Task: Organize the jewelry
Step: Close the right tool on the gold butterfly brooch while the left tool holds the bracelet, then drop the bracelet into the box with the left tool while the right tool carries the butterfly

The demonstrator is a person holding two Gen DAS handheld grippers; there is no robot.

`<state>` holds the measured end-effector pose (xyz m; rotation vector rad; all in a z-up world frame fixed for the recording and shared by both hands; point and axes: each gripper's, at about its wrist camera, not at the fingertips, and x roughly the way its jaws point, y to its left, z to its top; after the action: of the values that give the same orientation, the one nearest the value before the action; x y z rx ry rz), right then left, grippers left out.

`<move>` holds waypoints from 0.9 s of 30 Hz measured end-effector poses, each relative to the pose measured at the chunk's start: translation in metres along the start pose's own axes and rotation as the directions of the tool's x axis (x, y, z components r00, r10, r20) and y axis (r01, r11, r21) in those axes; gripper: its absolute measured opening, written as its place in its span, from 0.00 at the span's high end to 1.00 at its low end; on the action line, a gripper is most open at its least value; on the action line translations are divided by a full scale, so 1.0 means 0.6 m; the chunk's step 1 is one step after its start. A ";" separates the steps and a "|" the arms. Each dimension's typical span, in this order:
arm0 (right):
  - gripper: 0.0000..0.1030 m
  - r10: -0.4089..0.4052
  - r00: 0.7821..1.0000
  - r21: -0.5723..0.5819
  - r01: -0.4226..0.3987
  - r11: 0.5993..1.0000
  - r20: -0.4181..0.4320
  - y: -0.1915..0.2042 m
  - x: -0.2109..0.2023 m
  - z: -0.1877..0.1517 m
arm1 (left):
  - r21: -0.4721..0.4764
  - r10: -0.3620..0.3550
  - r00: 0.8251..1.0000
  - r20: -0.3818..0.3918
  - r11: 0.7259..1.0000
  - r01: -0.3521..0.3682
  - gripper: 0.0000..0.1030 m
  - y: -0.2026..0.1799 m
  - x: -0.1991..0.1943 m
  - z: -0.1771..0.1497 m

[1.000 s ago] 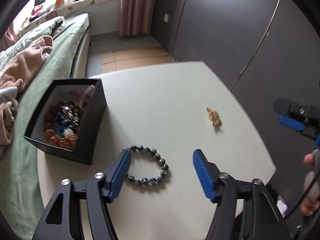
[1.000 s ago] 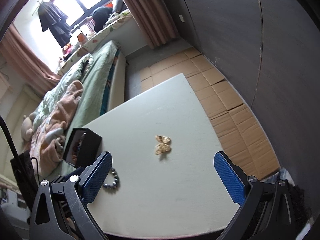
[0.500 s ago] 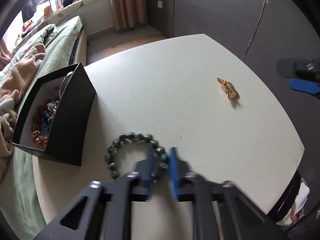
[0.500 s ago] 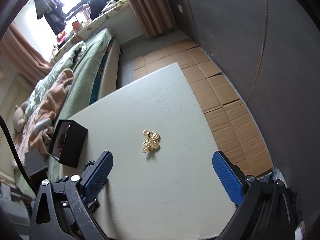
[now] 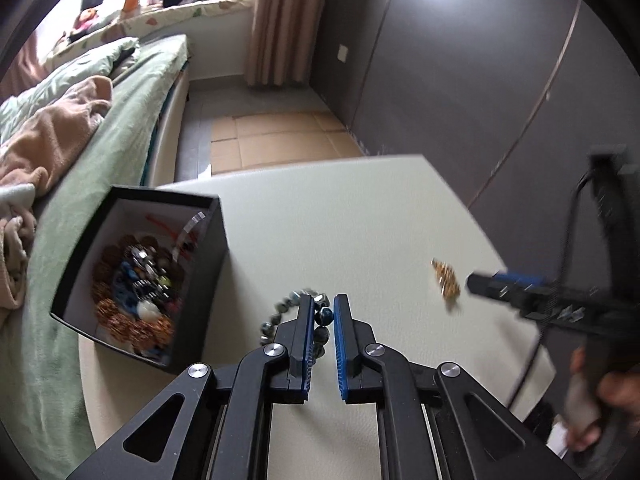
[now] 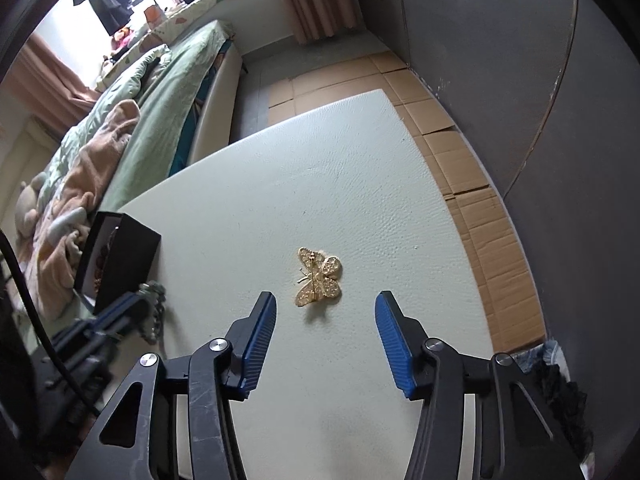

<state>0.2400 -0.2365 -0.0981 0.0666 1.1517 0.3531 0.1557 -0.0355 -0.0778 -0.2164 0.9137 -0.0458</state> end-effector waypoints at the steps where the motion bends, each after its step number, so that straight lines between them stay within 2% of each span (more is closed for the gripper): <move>1: 0.57 -0.002 1.000 -0.002 0.002 1.000 -0.004 0.002 0.004 0.003 | -0.011 -0.009 1.000 0.015 1.000 0.009 0.90 0.005 -0.008 0.005; 5: 0.60 -0.013 1.000 -0.004 0.013 1.000 -0.027 0.009 0.027 0.011 | -0.037 -0.027 0.999 0.048 0.999 0.029 0.90 0.014 -0.027 0.020; 8: 0.68 -0.022 0.999 -0.012 0.022 1.000 -0.041 0.017 0.042 0.016 | -0.055 -0.041 0.997 0.058 0.998 0.045 0.90 0.019 -0.034 0.024; 11: 0.68 -0.038 0.998 -0.029 0.037 0.999 -0.044 0.029 0.050 0.017 | -0.067 -0.048 0.996 0.071 0.996 0.053 0.90 0.026 -0.044 0.028; 15: 0.68 -0.133 0.991 -0.082 0.130 0.988 -0.029 0.049 0.058 0.017 | -0.080 -0.055 0.994 0.092 0.995 0.062 0.90 0.040 -0.057 0.035; 18: 0.68 -0.227 0.974 -0.146 0.222 0.964 -0.016 0.070 0.067 0.011 | -0.097 -0.057 0.993 0.104 0.993 0.068 0.90 0.052 -0.066 0.038; 22: 0.78 -0.289 0.957 -0.203 0.286 0.936 0.015 0.095 0.067 0.008 | -0.120 -0.056 0.991 0.125 0.990 0.071 0.90 0.068 -0.080 0.040; 24: 0.87 -0.301 0.953 -0.217 0.302 0.928 0.039 0.106 0.057 0.007 | -0.131 -0.056 0.989 0.137 0.989 0.075 0.90 0.076 -0.088 0.042; 27: 0.87 -0.260 0.964 -0.210 0.266 0.941 0.053 0.114 0.041 0.007 | -0.154 -0.054 0.985 0.167 0.985 0.080 0.90 0.094 -0.107 0.044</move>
<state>0.2361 -0.1641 -0.1021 -0.2717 1.0763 0.2363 0.1341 0.0325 -0.0238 -0.3952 0.7481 -0.0174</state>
